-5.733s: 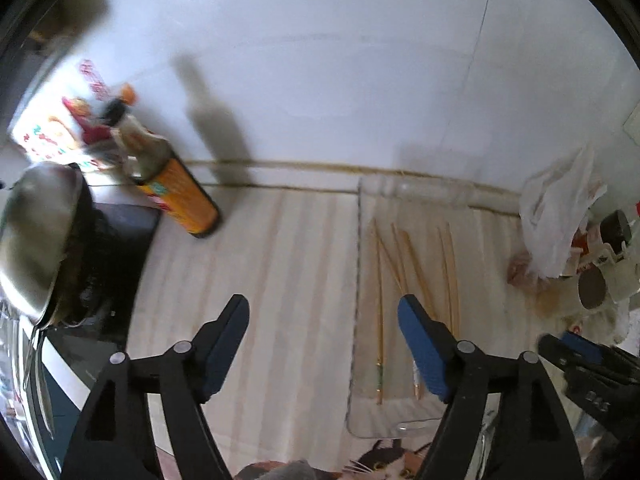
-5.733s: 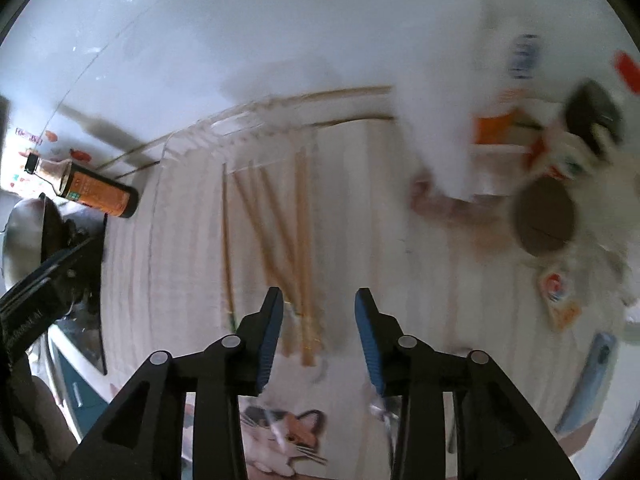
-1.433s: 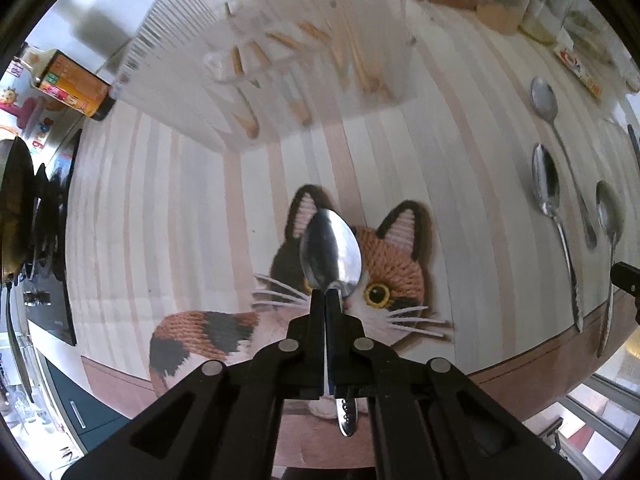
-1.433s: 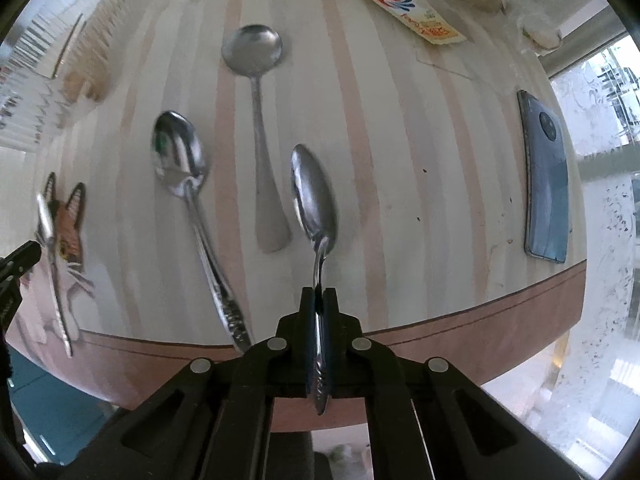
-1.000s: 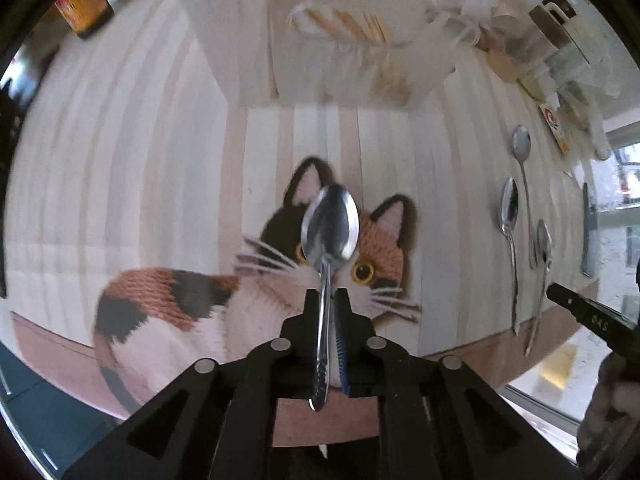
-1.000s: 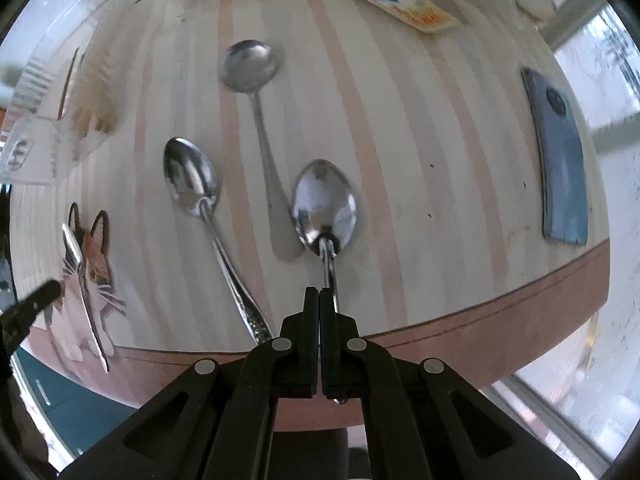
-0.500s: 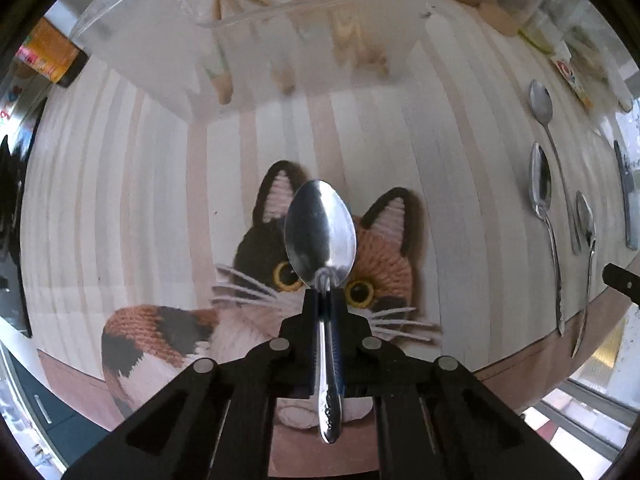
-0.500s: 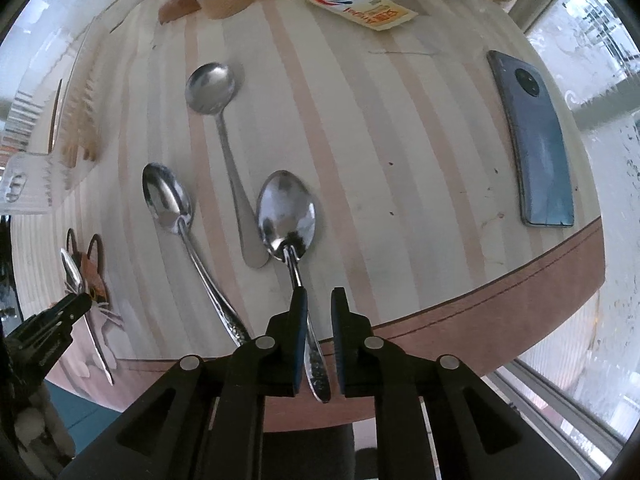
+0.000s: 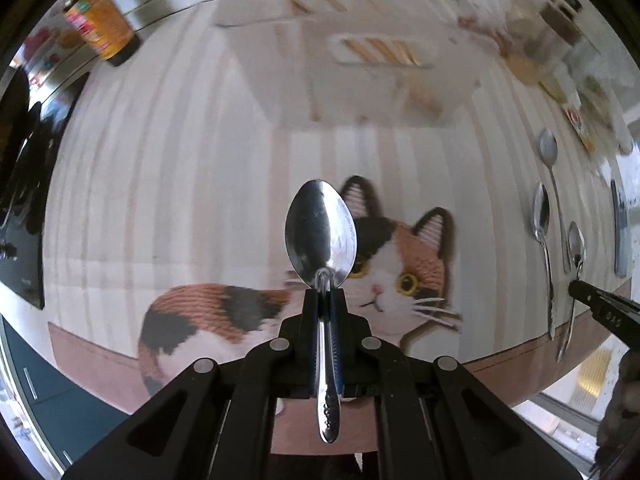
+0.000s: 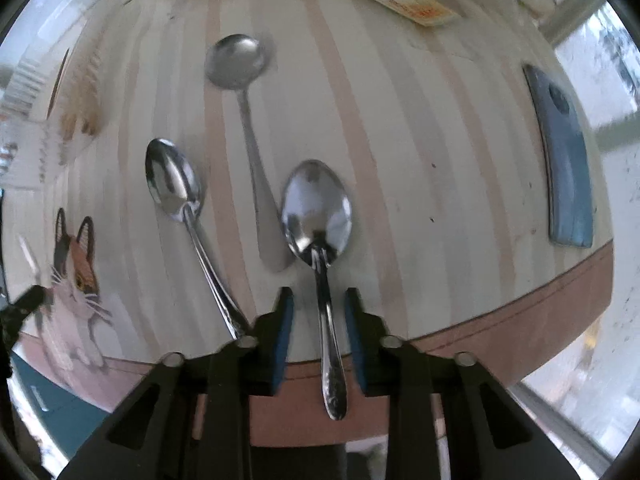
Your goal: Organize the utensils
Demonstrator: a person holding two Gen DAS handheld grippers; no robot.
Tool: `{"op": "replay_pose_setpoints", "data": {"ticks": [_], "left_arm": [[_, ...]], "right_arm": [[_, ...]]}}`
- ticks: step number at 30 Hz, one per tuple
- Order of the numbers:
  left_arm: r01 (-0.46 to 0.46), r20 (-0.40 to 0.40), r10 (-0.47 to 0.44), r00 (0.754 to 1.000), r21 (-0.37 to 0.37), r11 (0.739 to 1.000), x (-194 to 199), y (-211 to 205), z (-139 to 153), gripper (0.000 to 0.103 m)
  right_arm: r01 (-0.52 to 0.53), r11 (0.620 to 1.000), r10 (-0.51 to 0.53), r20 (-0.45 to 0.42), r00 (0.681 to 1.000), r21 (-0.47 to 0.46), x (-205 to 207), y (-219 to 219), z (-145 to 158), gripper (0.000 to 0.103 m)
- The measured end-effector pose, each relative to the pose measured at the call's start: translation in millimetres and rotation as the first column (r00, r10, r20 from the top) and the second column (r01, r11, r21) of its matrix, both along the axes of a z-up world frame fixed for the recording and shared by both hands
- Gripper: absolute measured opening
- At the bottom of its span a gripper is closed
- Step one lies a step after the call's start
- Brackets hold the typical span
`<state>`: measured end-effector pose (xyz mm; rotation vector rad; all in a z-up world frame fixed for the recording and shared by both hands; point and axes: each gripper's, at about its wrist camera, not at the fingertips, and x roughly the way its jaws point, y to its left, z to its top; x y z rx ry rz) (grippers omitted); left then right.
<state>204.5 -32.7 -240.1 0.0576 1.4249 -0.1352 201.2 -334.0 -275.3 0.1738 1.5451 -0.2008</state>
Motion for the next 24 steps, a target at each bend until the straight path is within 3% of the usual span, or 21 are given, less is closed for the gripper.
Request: {"op": "replay_pose_setpoints", "data": {"ticks": [11,18,24], "left_arm": [[-0.04,0.08,0.039,0.996,0.013,0.999,-3,24,38,0.004],[-0.053,0.171,0.052,0.984,-0.002,0.999,-4,34,54,0.004],[-0.069,0.249,0.078,0.965,-0.042,0.997,3,39,91,0.004]], "right_arm": [[0.021,1.0,-0.021,0.078,0.997,0.011,-4,4,30,0.002],[0.055,0.998,-0.062,0.159,0.985,0.044,0,-13,72,0.002],[0.016,0.997,-0.033,0.244,0.969,0.07,6,0,117,0.002]]}}
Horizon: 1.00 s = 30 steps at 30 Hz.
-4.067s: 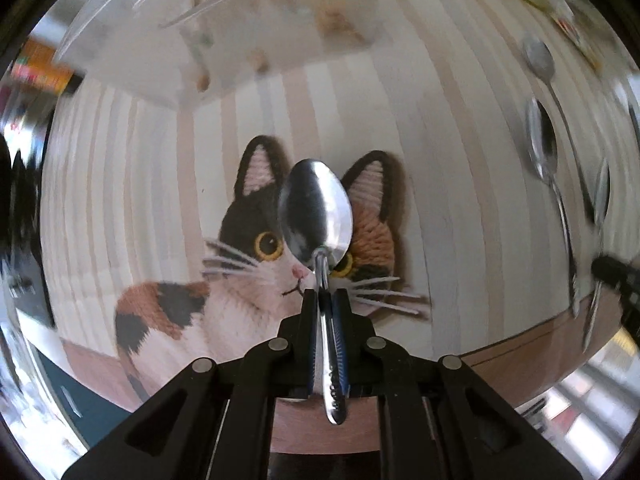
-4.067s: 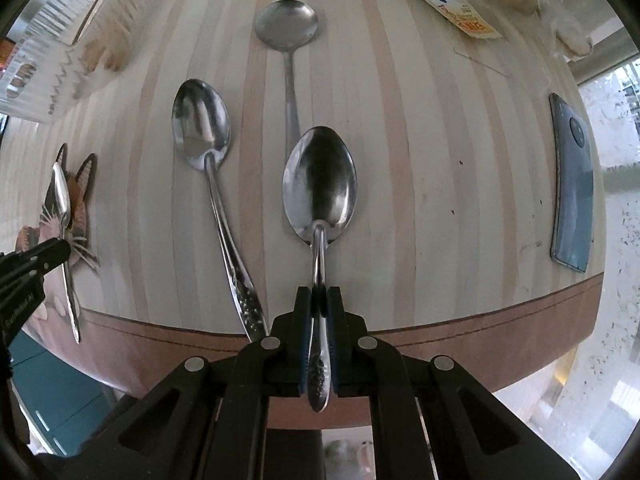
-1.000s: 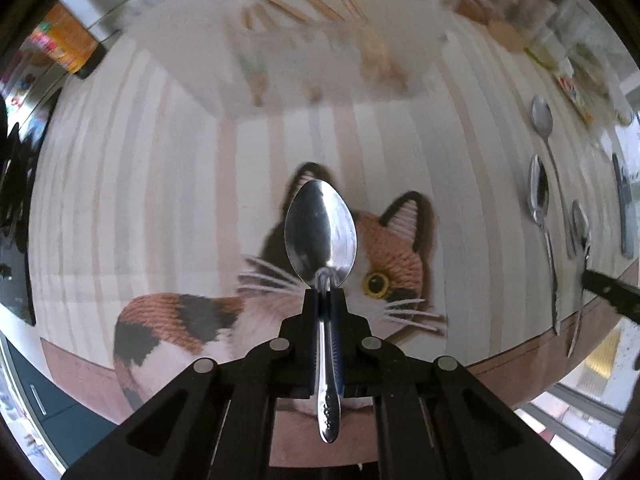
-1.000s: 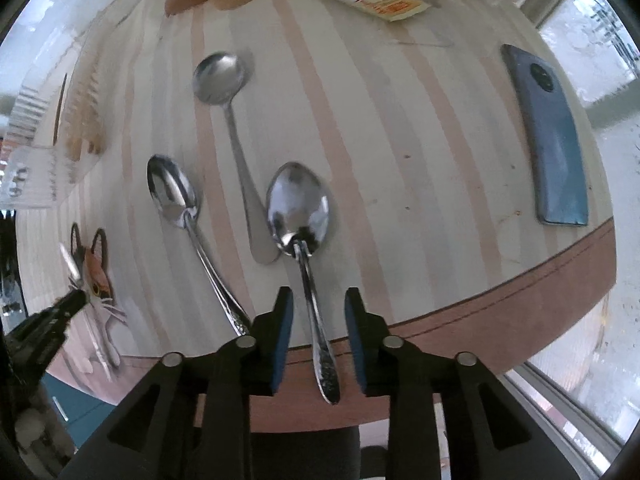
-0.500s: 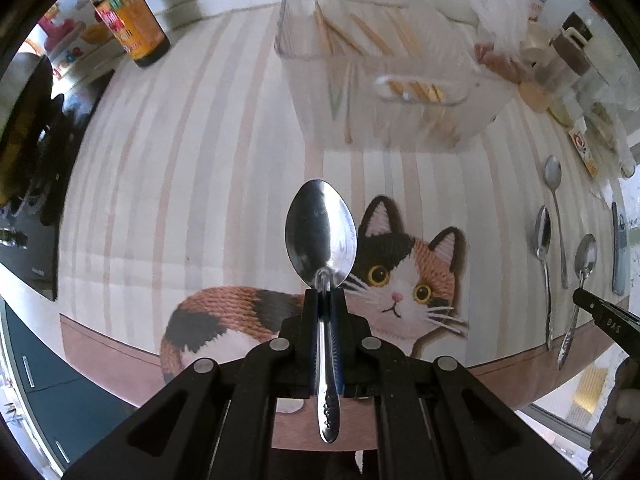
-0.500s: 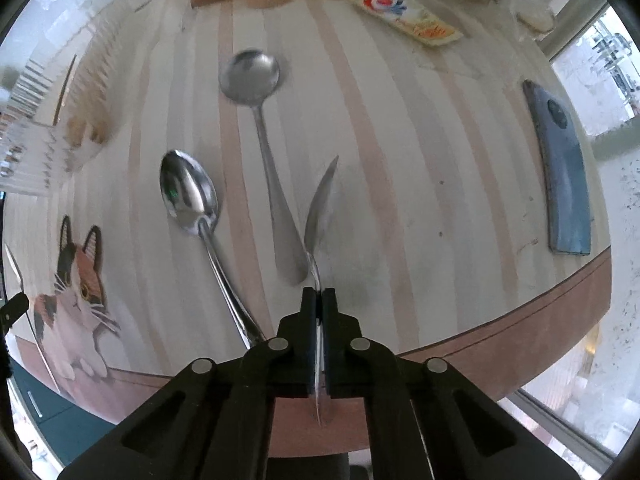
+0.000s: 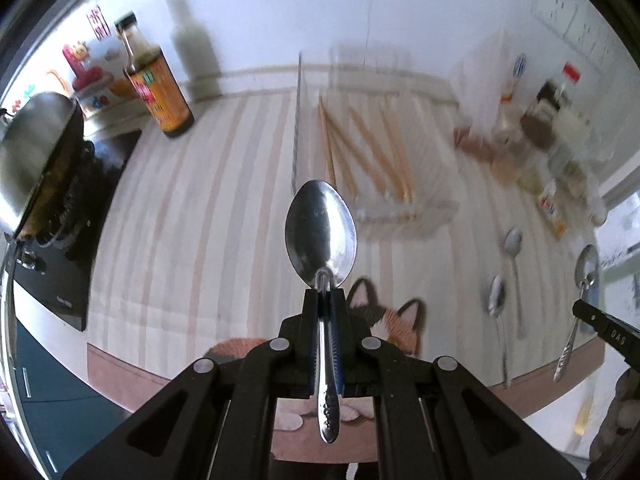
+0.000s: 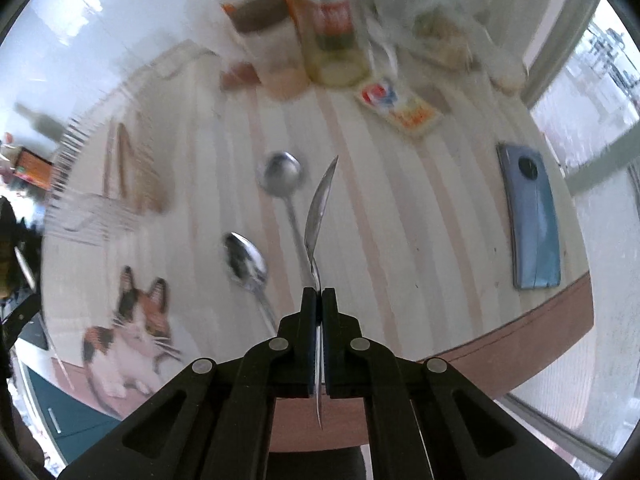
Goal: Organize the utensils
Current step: 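Carry the spoon and fork with both tools over the clear rack and release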
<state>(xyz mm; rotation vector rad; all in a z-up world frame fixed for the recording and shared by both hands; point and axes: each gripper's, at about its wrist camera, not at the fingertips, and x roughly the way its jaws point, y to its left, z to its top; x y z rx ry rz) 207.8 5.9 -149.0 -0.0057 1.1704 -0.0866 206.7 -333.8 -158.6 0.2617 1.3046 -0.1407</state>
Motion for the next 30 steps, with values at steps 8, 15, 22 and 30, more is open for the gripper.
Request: {"op": "replay_pose_setpoints", "data": {"ticks": [8,15,22,30], "left_arm": [[-0.006,0.081,0.012,0.997,-0.069,0.998,38,-2,54,0.004],[-0.007,0.075,0.013,0.997,-0.08,0.997,104,-6,64,0.004],[-0.04,-0.048,0.036,0.998,-0.081,0.996,165,-1,32,0.004],[-0.043,-0.118,0.035,0.992,-0.06,0.997,183,5,2,0.008]], "right_arm": [[-0.124,0.99,0.113,0.131,0.985,0.073,52,57,43,0.003],[-0.211,0.964,0.183,0.174,0.968,0.162,126,112,56,0.003],[-0.225,0.949,0.204,0.114,0.972,0.22,194,146,31,0.003],[-0.252,0.936,0.255,0.021,0.967,0.247,226,163,-7,0.008]]}}
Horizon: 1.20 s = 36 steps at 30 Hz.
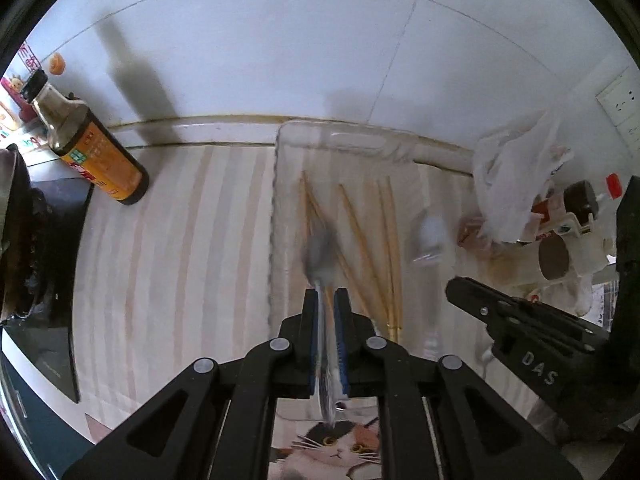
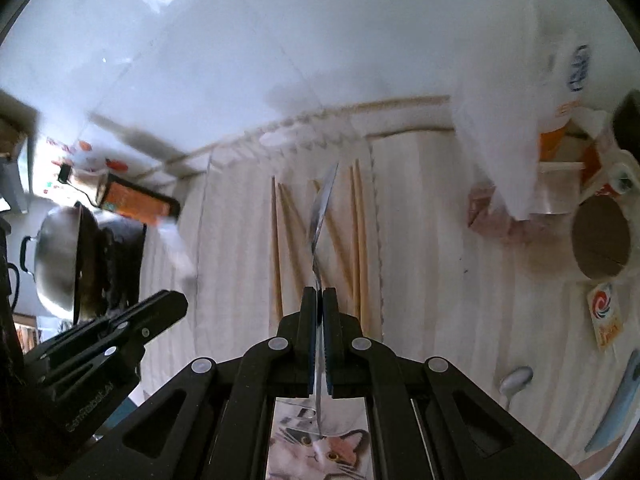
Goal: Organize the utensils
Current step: 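Carry the spoon and fork with both tools over the clear rack and release, then return both tools to the counter and grasp one spoon each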
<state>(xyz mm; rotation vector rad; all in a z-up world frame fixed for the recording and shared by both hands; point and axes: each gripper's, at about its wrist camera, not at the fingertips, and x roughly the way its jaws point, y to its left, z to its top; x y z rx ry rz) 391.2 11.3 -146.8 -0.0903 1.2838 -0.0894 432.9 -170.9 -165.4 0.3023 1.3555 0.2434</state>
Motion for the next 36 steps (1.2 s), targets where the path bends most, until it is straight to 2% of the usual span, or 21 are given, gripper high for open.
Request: {"op": "replay_pose_setpoints", "data": {"ticks": [3,5,7,9,11,12,13,15,17,21,24,25,27,29,32,34,36], "left_arm": [[-0.035,0.021,0.034,0.999,0.045,0.998,-4,5,4,0.013],[-0.059,0.055,0.054,0.997,0.094,0.994,-9,8,9,0.025],[-0.095,0.11,0.077,0.991,0.166,0.982,-21,9,16,0.061],[-0.134,0.176,0.099,0.979,0.202,0.97,-33,11,23,0.077],[-0.17,0.231,0.113,0.966,0.24,0.956,-46,10,26,0.085],[-0.191,0.252,0.127,0.959,0.251,0.949,-53,10,26,0.091],[-0.203,0.264,0.135,0.955,0.249,0.947,-58,11,25,0.101],[-0.214,0.262,0.147,0.954,0.247,0.945,-68,8,18,0.103],[-0.223,0.256,0.153,0.955,0.275,0.935,-75,3,9,0.103],[-0.228,0.263,0.137,0.955,0.354,0.907,-96,-16,-12,0.103],[-0.219,0.212,0.143,0.967,0.4,0.89,-107,-26,-31,0.103],[-0.212,0.201,0.141,0.969,0.403,0.89,-110,-29,-36,0.103],[-0.201,0.174,0.14,0.975,0.411,0.889,-118,-35,-48,0.103],[-0.198,0.158,0.142,0.977,0.43,0.881,-122,-40,-57,0.103],[-0.208,0.142,0.158,0.977,0.48,0.852,-129,-46,-70,0.103],[-0.214,0.128,0.173,0.977,0.497,0.841,-130,-48,-75,0.103],[-0.212,0.12,0.175,0.977,0.509,0.834,-130,-52,-77,0.103]], "right_arm": [[0.011,1.0,-0.011,0.006,1.0,-0.01,-4,-7,3,0.02],[0.03,0.999,-0.029,0.015,0.999,-0.022,-9,-18,8,0.022],[0.061,0.997,-0.059,0.037,0.998,-0.05,-21,-35,17,0.029],[0.093,0.993,-0.088,0.063,0.994,-0.073,-33,-52,24,0.038],[0.129,0.986,-0.118,0.1,0.988,-0.106,-49,-72,31,0.044],[0.15,0.981,-0.135,0.123,0.983,-0.123,-59,-85,33,0.053],[0.17,0.976,-0.15,0.143,0.978,-0.134,-68,-95,35,0.057],[0.203,0.965,-0.173,0.182,0.968,-0.163,-90,-120,34,0.067],[0.213,0.958,-0.181,0.173,0.968,-0.192,-104,-136,26,0.067],[0.193,0.952,-0.184,0.061,0.981,-0.239,-128,-161,-15,0.067],[0.155,0.955,-0.165,-0.019,0.986,-0.253,-137,-167,-54,0.066],[0.135,0.959,-0.15,-0.041,0.988,-0.251,-138,-166,-67,0.065],[0.111,0.96,-0.13,-0.055,0.99,-0.257,-137,-161,-83,0.055],[0.097,0.96,-0.112,-0.045,0.993,-0.263,-131,-156,-94,0.053],[0.065,0.956,-0.074,-0.02,0.997,-0.287,-116,-145,-103,0.051],[0.013,0.949,-0.024,-0.032,0.999,-0.314,-107,-135,-112,0.038],[-0.026,0.921,0.027,-0.004,1.0,-0.39,-104,-125,-114,0.026]]}}
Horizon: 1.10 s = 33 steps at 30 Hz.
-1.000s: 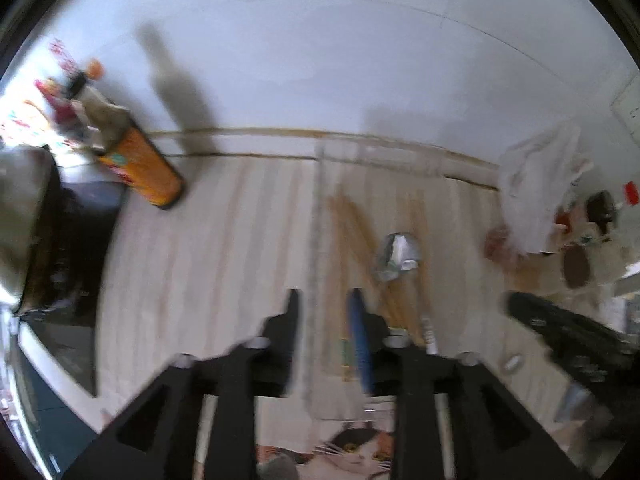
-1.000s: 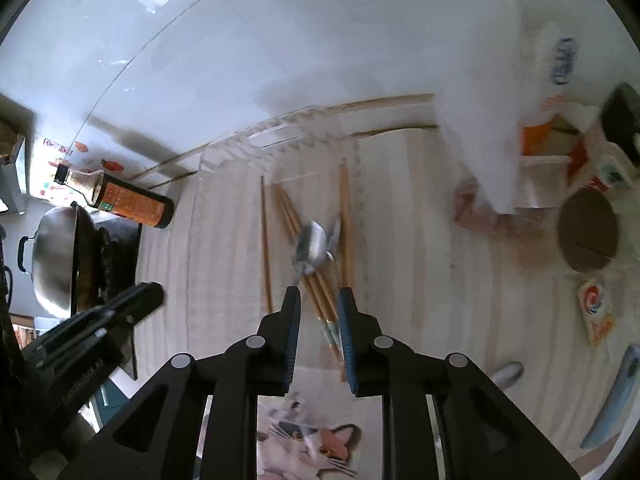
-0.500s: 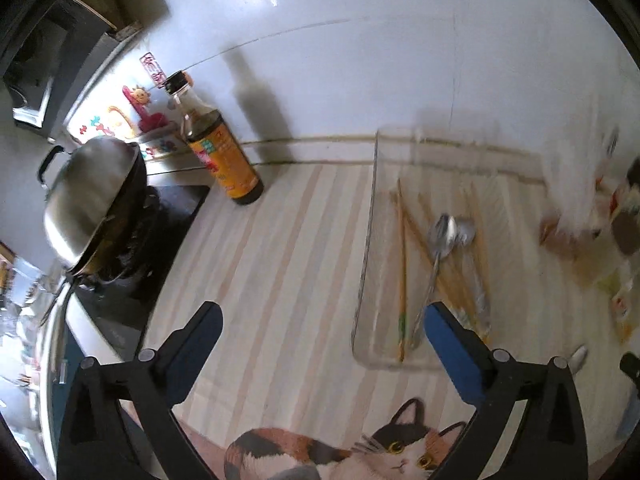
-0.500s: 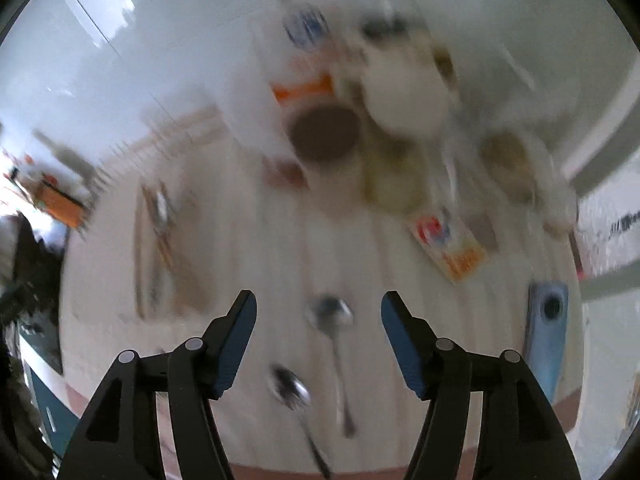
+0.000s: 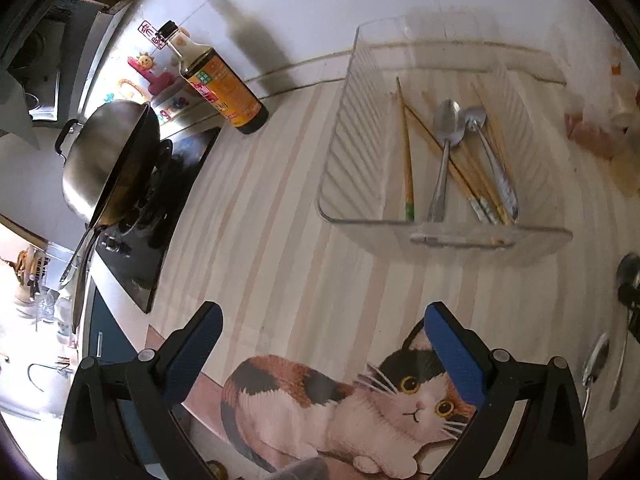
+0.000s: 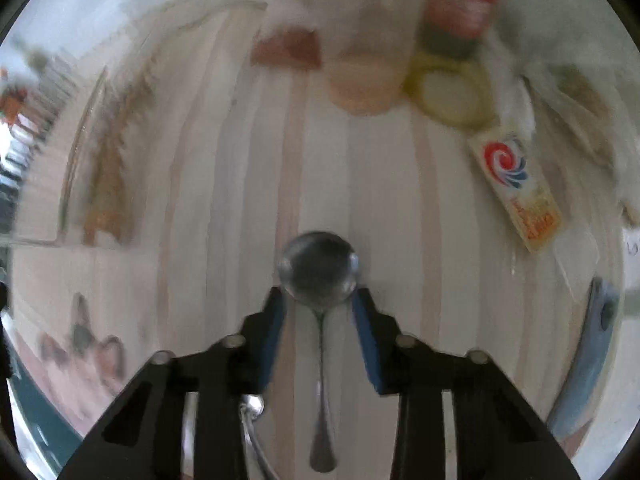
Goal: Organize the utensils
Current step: 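Return both tools to the counter and grasp one spoon each, then lift the spoons with both tools and carry them toward the rack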
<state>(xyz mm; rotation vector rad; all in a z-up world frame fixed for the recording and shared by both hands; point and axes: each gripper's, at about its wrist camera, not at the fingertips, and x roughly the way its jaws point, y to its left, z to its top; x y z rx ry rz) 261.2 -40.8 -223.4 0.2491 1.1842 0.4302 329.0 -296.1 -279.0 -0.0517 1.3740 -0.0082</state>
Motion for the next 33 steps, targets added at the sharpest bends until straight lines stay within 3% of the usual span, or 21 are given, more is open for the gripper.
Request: {"op": "replay_pose_setpoints", "data": {"ticks": [1,3,11,13,15,21,24,25,26,27,30,32,33], "left_arm": [[0.001,-0.001,-0.001,1.0,0.005,1.0,-2,-3,0,0.103],[0.007,0.001,-0.007,1.0,0.01,1.0,-3,-9,1,0.103],[0.131,-0.03,-0.132,0.991,-0.028,0.991,-15,-58,-7,0.103],[0.173,-0.052,-0.177,0.983,-0.078,0.982,-19,-76,-12,0.103],[0.207,-0.087,-0.226,0.97,-0.18,0.962,-22,-93,-20,0.102],[0.169,-0.237,-0.309,0.921,-0.473,0.865,-23,-132,-53,0.095],[0.137,-0.279,-0.322,0.905,-0.524,0.841,-18,-148,-68,0.092],[0.14,-0.284,-0.323,0.903,-0.515,0.846,-15,-155,-73,0.091],[0.146,-0.289,-0.325,0.9,-0.505,0.851,-13,-160,-78,0.088],[0.151,-0.294,-0.327,0.898,-0.493,0.857,-11,-165,-82,0.074],[0.176,-0.268,-0.327,0.906,-0.462,0.869,-7,-176,-83,0.055],[0.199,-0.263,-0.347,0.9,-0.46,0.865,-5,-182,-80,0.036],[0.226,-0.258,-0.366,0.894,-0.446,0.866,-4,-186,-79,0.032]], "right_arm": [[-0.005,1.0,0.005,-0.002,1.0,-0.003,0,1,-1,0.024],[-0.003,1.0,0.003,-0.013,1.0,-0.009,-1,-3,-3,0.005],[0.112,0.992,-0.109,-0.05,0.993,0.063,-43,-67,-11,0.002],[0.159,0.984,-0.154,-0.066,0.986,0.076,-62,-87,-13,0.002],[0.192,0.978,-0.186,-0.078,0.98,0.081,-79,-102,-16,0.002],[0.291,0.946,-0.28,-0.094,0.955,0.143,-116,-125,-24,0.002],[0.333,0.927,-0.321,-0.094,0.943,0.172,-128,-130,-23,0.002],[0.341,0.923,-0.329,-0.094,0.939,0.177,-130,-132,-24,0.002],[0.352,0.918,-0.339,-0.096,0.936,0.182,-131,-134,-25,0.002],[0.356,0.916,-0.344,-0.097,0.934,0.185,-134,-138,-24,0.002],[0.376,0.902,-0.36,-0.108,0.926,0.213,-144,-149,-26,0.003],[0.385,0.881,-0.365,-0.124,0.923,0.275,-146,-159,-28,0.007],[0.402,0.86,-0.379,-0.133,0.916,0.315,-146,-168,-30,0.014]]}}
